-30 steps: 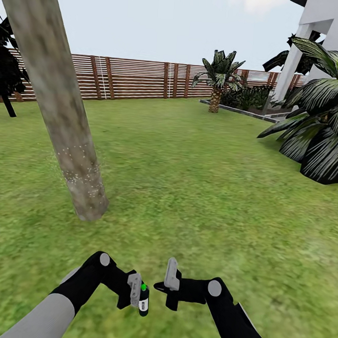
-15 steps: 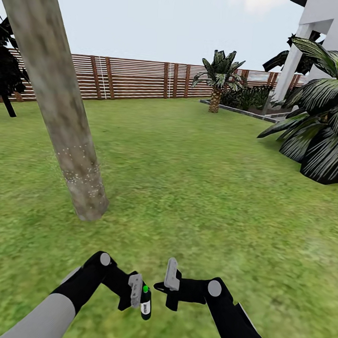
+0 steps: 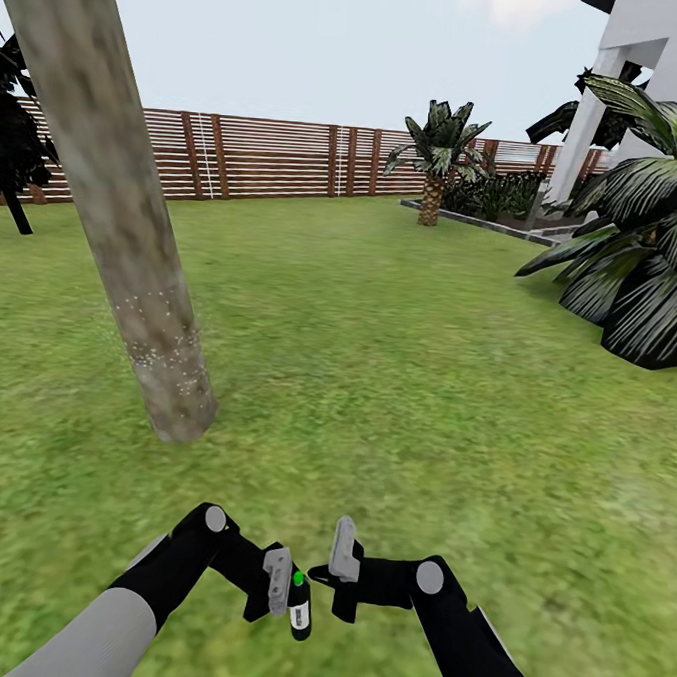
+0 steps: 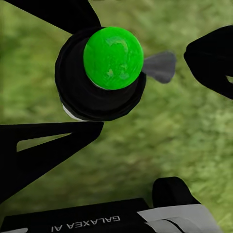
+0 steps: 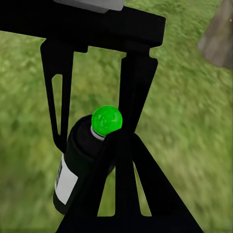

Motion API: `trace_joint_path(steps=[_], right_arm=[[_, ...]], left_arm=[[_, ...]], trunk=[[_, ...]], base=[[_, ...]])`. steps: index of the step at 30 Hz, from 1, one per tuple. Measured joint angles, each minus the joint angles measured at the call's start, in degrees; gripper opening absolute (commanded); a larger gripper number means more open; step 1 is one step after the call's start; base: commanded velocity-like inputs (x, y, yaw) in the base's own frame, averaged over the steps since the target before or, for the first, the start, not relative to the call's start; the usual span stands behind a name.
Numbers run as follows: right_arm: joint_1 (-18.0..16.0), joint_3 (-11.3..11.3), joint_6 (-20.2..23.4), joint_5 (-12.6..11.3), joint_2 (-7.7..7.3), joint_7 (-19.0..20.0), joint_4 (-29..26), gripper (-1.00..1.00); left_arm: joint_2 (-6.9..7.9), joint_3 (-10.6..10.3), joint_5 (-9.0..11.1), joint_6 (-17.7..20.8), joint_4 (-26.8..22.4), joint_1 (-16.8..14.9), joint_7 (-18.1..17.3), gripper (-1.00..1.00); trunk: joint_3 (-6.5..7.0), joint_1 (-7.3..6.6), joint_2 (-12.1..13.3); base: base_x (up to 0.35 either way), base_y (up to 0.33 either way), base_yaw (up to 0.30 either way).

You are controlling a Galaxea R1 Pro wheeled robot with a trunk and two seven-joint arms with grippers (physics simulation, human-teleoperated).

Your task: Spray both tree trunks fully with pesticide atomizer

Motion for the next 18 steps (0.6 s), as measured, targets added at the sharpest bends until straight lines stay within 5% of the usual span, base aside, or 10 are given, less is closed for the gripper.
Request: trace_joint_path(steps=[18], right_arm=[[0.0, 0.0, 0.0, 0.0, -0.05, 0.0, 0.0, -1.00]], left_arm=[[0.10, -0.1, 1.4, -0.1, 0.0, 0.0, 0.0, -1.00]], trunk=[[0.00, 0.00, 0.0]], base=[[0.000, 0.000, 0.000]])
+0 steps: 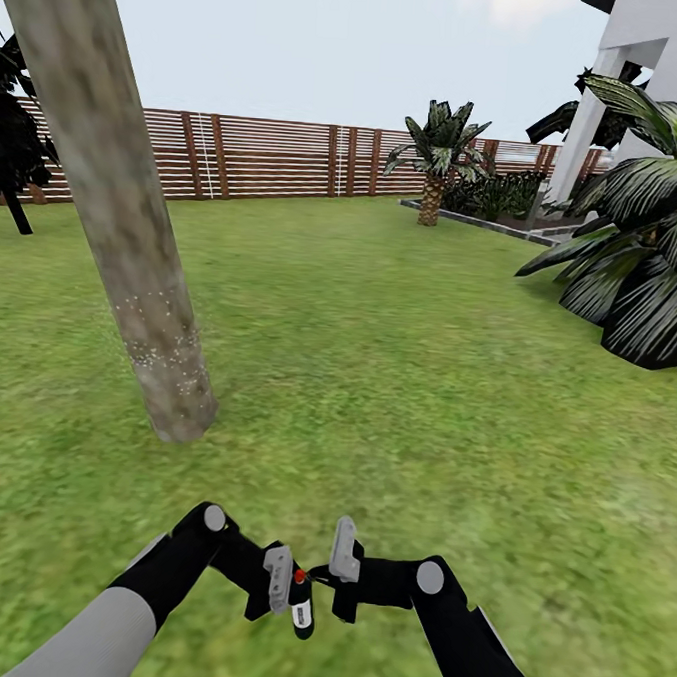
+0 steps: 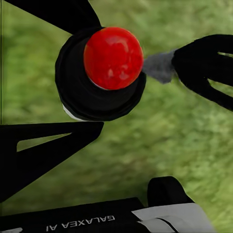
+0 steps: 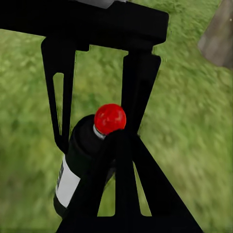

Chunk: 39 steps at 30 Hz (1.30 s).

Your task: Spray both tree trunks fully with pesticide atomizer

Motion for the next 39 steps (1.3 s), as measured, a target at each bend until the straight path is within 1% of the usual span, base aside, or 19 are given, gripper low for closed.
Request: trace_joint_path(steps=[4, 7, 11, 12, 15, 17, 18, 20, 21, 22, 24, 25, 27, 28, 29, 31, 33, 35, 39], right_arm=[[0.0, 0.1, 0.0, 0.1, -0.03, 0.0, 0.1, -1.00], [0.0, 0.1, 0.0, 0.1, -0.03, 0.0, 0.0, -1.00], [0.0, 0.0, 0.0, 0.1, -0.25, 0.0, 0.2, -1.00], [0.0, -0.1, 0.0, 0.2, -0.36, 0.0, 0.3, 1.00], [0.0, -0.5, -0.2, 0.3, -1.17, -0.3, 1.3, 1.00], [0.1, -0.7, -0.3, 0.2, -3.59, -1.2, 3.8, 1.00], [0.1, -1.3, -0.4, 0.2, -5.63, -3.8, 6.5, 1.00], [0.1, -2.9, -0.5, 0.1, -8.05, -9.9, 11.6, 1.00], [0.2, -4.9, -0.5, 0.2, -9.14, -16.0, 16.4, 1.00], [0.2, -6.3, -0.6, 0.1, -9.62, -20.1, 19.7, 1.00], [0.2, -9.6, -1.2, 0.1, -10.20, -32.5, 28.3, 1.00], [0.2, -10.2, -1.8, 0.0, -10.28, -36.8, 30.5, 1.00], [0.2, -11.0, -4.6, -0.1, -10.32, -49.3, 36.1, 1.00], [0.3, -11.1, -5.9, -0.2, -10.27, -53.4, 37.9, 1.00], [0.3, -11.2, -8.6, -0.3, -10.17, -60.2, 40.7, 1.00], [0.3, -12.0, -12.8, -1.8, -10.04, -69.1, 44.0, 1.00], [0.4, -13.0, -17.7, -5.2, -9.77, -75.7, 47.6, 1.00], [0.4, -13.3, -20.2, -6.8, -9.58, -78.2, 49.5, 1.00], [0.4, -13.5, -20.9, -7.5, -9.64, -79.1, 50.1, 1.00]], left_arm=[[1.51, 0.0, -0.7, -0.4, 0.3, 0.4, 0.1, -1.00], [5.03, 0.0, -0.8, -1.4, 0.2, 0.6, 0.0, -1.00], [12.23, 0.0, -0.5, -1.5, 0.3, 1.1, 0.0, -1.00], [13.63, 0.2, -0.6, -1.5, 0.3, 1.5, 0.1, -1.00], [17.52, 1.1, -0.2, -1.2, 0.4, 3.3, 1.5, -1.00], [18.03, 4.8, 0.7, -1.1, 1.1, 3.8, 4.6, -1.00], [17.84, 8.2, 1.4, -1.0, 3.0, 4.0, 8.0, -1.00], [17.19, 12.9, 3.1, -1.1, 7.2, 4.2, 14.0, -1.00], [16.70, 16.0, 4.7, -1.2, 11.0, 4.3, 19.6, -1.00], [16.47, 17.8, 6.1, -1.2, 13.4, 4.3, 23.5, -1.00], [16.14, 21.3, 10.5, -1.5, 20.1, 4.6, 35.4, -1.00], [16.09, 22.0, 12.7, -2.4, 22.3, 4.9, 39.4, -1.00], [16.09, 22.8, 20.4, -9.6, 27.7, 7.0, 49.7, -1.00], [16.08, 22.9, 23.0, -12.4, 29.0, 8.2, 52.8, -1.00], [16.09, 23.3, 26.9, -15.9, 30.1, 10.2, 57.4, -1.00], [16.12, 23.3, 31.1, -18.7, 30.9, 12.9, 63.2, -1.00], [16.05, 23.4, 35.2, -20.1, 31.5, 14.8, 68.8, -1.00], [15.96, 23.1, 37.1, -20.7, 33.7, 15.6, 71.4, -1.00], [14.94, 22.9, 37.3, -20.9, 35.1, 15.7, 72.0, -1.00]], trunk=[[0.00, 0.00, 0.0], [0.00, 0.00, 0.0], [0.00, 0.00, 0.0], [0.00, 0.00, 0.0], [0.00, 0.00, 0.0], [0.00, 0.00, 0.0], [-0.01, 0.00, 0.0], [-0.01, 0.00, 0.0], [-0.01, 0.01, 0.0], [-0.01, 0.00, 0.0], [-0.02, 0.01, 0.0], [-0.01, 0.00, 0.0], [-0.02, 0.00, 0.0], [-0.01, 0.00, 0.0], [-0.01, 0.00, 0.0], [-0.01, 0.00, 0.0], [-0.01, 0.00, 0.0], [-0.01, 0.00, 0.0], [0.00, 0.00, 0.0]], base=[[0.000, 0.000, 0.000], [0.000, 0.000, 0.000], [0.000, 0.000, 0.000], [0.000, 0.000, 0.000], [0.000, 0.000, 0.000], [0.000, 0.000, 0.000], [0.000, 0.000, 0.000], [0.000, 0.000, 0.000], [0.000, 0.000, 0.000], [0.000, 0.000, 0.000], [0.000, 0.000, 0.000], [0.000, 0.000, 0.000], [0.000, 0.000, 0.000], [0.000, 0.000, 0.000], [0.000, 0.000, 0.000], [0.000, 0.000, 0.000], [0.000, 0.000, 0.000], [0.000, 0.000, 0.000], [0.000, 0.000, 0.000]])
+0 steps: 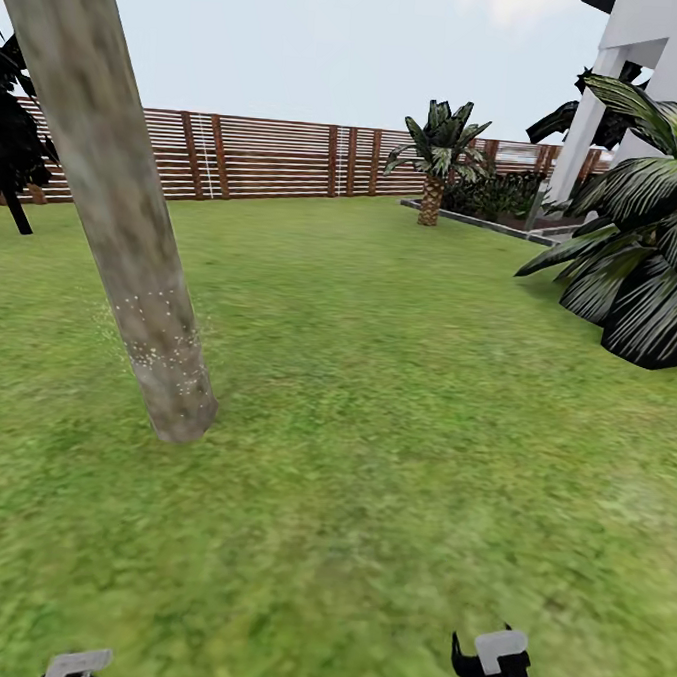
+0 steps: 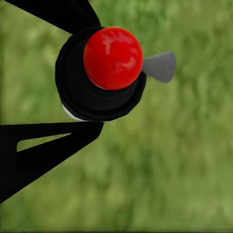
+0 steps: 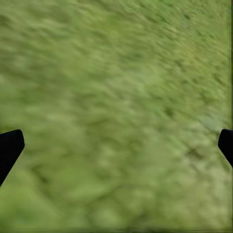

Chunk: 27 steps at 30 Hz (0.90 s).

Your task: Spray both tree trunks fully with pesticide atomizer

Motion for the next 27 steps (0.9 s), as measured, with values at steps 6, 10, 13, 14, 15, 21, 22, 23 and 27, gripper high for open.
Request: trace_joint_path(steps=[6, 10, 13, 14, 15, 21, 22, 23, 27], right_arm=[[0.8, -0.2, -0.1, -0.2, 1.29, -0.1, 1.3, 1.00], [1.7, -0.2, -0.1, -0.3, 2.21, -0.1, 1.3, 1.00], [1.7, -0.2, -0.1, -0.3, 2.44, -0.2, 1.3, 1.00], [1.7, -0.2, -0.1, -0.3, 2.46, -0.2, 1.3, 1.00], [1.7, -0.3, -0.1, -0.4, 2.47, -0.2, 1.2, 1.00], [1.7, -5.6, -0.1, -8.0, 2.18, -0.1, 1.2, 1.00], [1.7, -5.8, -0.1, -8.5, 2.17, -0.1, 1.2, 1.00], [1.7, -5.9, -0.1, -8.7, 2.21, -0.1, 1.2, 1.00], [1.7, -6.0, -0.1, -9.1, 2.38, 0.1, 1.3, 1.00]], left_arm=[[-1.71, -0.2, 0.0, 0.2, 1.9, 0.0, 0.1, -1.00], [-2.27, -0.1, 0.3, 0.2, 2.1, 0.0, 0.2, -1.00], [-2.29, -0.1, 0.3, 0.1, 2.4, 0.0, 0.2, -1.00], [-2.29, -0.1, 0.3, 0.1, 2.6, 0.0, 0.2, -1.00], [-2.29, -0.1, 0.3, 0.1, 3.0, 0.0, 0.2, -1.00], [-2.29, -0.1, 0.4, 0.1, 3.4, 0.0, 0.2, -1.00], [-2.29, -0.1, 0.4, 0.1, 3.4, 0.0, 0.2, -1.00], [-2.29, -0.1, 0.4, 0.1, 3.4, 0.0, 0.2, -1.00], [-2.32, -0.1, 0.4, 0.1, 3.4, 0.0, 0.2, -1.00]], trunk=[[0.00, 0.00, 0.0], [0.00, 0.00, 0.0], [0.00, 0.00, 0.0], [0.00, 0.00, 0.0], [0.00, 0.00, 0.0], [0.00, 0.00, 0.0], [0.00, 0.00, 0.0], [-0.01, 0.00, 0.0], [-0.08, 0.00, 0.0]], base=[[-0.062, 0.000, 0.041], [-0.294, 0.000, 0.271], [-0.139, 0.000, 0.278], [-0.043, 0.000, 0.279], [-0.022, 0.000, 0.279], [-0.005, 0.000, 0.279], [0.000, 0.000, 0.280], [0.000, 0.000, 0.280], [0.000, 0.000, 0.280]])
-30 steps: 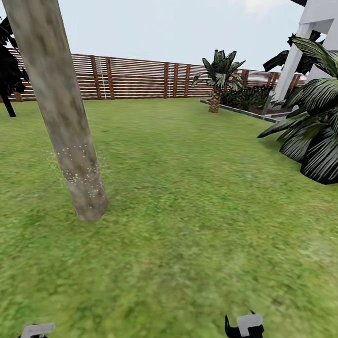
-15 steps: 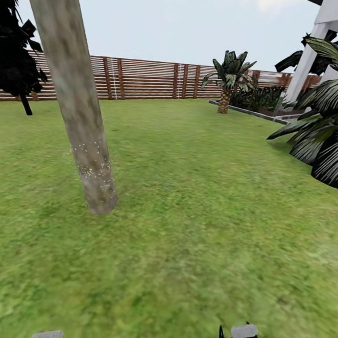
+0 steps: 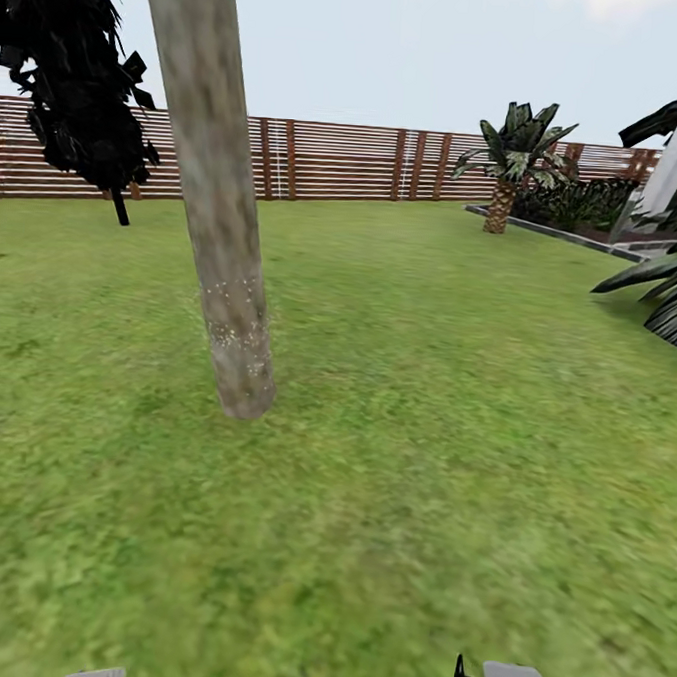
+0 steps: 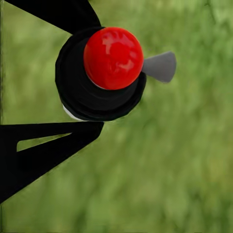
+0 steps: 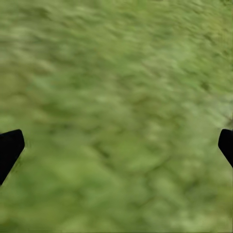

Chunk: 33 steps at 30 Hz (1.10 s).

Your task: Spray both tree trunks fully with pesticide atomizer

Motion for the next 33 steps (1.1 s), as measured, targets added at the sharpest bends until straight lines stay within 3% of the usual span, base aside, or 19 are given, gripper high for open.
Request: trace_joint_path(steps=[3, 8, 11, 28, 30, 33], right_arm=[[0.0, 0.0, 0.0, 0.0, -0.01, 0.0, 0.0, 1.00], [0.0, 0.0, 0.0, 0.0, -0.07, 0.0, 0.0, 1.00], [0.0, 0.0, 0.0, 0.0, -0.07, 0.0, 0.0, 1.00], [0.0, 0.0, 0.0, 0.1, 0.01, 0.0, 0.0, 1.00], [0.0, 0.0, 0.0, 0.1, -0.03, 0.0, 0.0, 1.00], [0.0, 0.0, 0.0, 0.1, -0.02, 0.0, 0.0, 1.00]], left_arm=[[-0.01, -0.1, -0.2, 0.1, 0.0, 0.0, -0.1, -1.00], [-2.69, -0.4, -0.7, 0.3, 3.9, 0.3, -0.1, -1.00], [-3.58, -0.3, -0.6, 0.3, 4.5, 0.5, -0.1, -1.00], [-3.98, -0.1, 0.0, -0.1, 4.9, 1.8, 0.0, -1.00], [-3.95, 0.0, 0.1, -1.6, 4.9, 2.2, 0.0, -1.00], [-3.97, 0.2, 1.1, -9.7, 4.9, 3.1, 0.0, -1.00]], trunk=[[-0.01, 0.00, 0.0], [-0.02, 0.00, 0.0], [-0.01, 0.00, 0.0], [-0.02, 0.00, 0.0], [-0.01, 0.00, 0.0], [-0.01, 0.00, 0.0]], base=[[0.000, 0.000, 0.280], [0.000, 0.000, 0.281], [0.000, 0.000, 0.281], [0.000, 0.000, 0.281], [0.000, 0.000, 0.280], [0.000, 0.000, 0.280]])
